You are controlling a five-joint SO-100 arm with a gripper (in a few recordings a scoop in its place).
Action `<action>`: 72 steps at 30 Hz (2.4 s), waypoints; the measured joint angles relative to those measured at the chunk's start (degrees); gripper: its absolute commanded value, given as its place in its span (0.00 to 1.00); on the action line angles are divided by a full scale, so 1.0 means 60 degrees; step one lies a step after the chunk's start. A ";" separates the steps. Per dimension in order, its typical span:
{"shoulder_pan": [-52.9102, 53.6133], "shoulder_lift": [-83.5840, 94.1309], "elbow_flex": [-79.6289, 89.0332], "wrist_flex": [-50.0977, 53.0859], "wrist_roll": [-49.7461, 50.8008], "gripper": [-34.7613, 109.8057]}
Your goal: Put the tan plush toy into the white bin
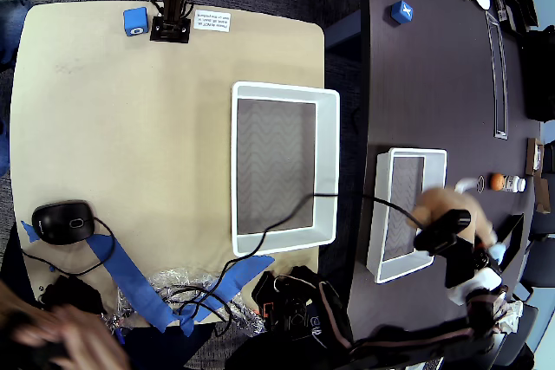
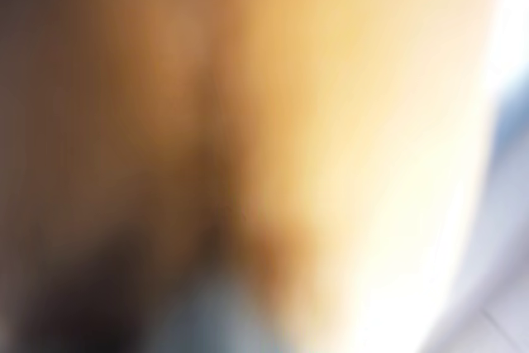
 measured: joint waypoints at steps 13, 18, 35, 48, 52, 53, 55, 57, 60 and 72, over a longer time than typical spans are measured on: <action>-0.5596 0.1714 0.2725 0.0015 -0.2593 0.24; -0.7456 0.1729 0.2959 0.0015 -0.3486 0.24; -0.9097 0.0835 0.4922 -0.0059 -0.4014 0.24; -0.8979 -0.0293 0.6050 -0.1904 -0.4028 0.24; -0.8979 -0.0718 0.6313 -0.2432 -0.4014 0.24; -0.8979 -0.0835 0.6401 -0.2622 -0.4014 0.24; -0.8979 -0.0996 0.6489 -0.2871 -0.4014 0.24; -0.8979 -0.1216 0.6592 -0.3149 -0.4014 0.24; -0.8979 -0.1494 0.6665 -0.3472 -0.4014 0.25; -0.8979 -0.1641 0.6768 -0.3838 -0.4014 0.26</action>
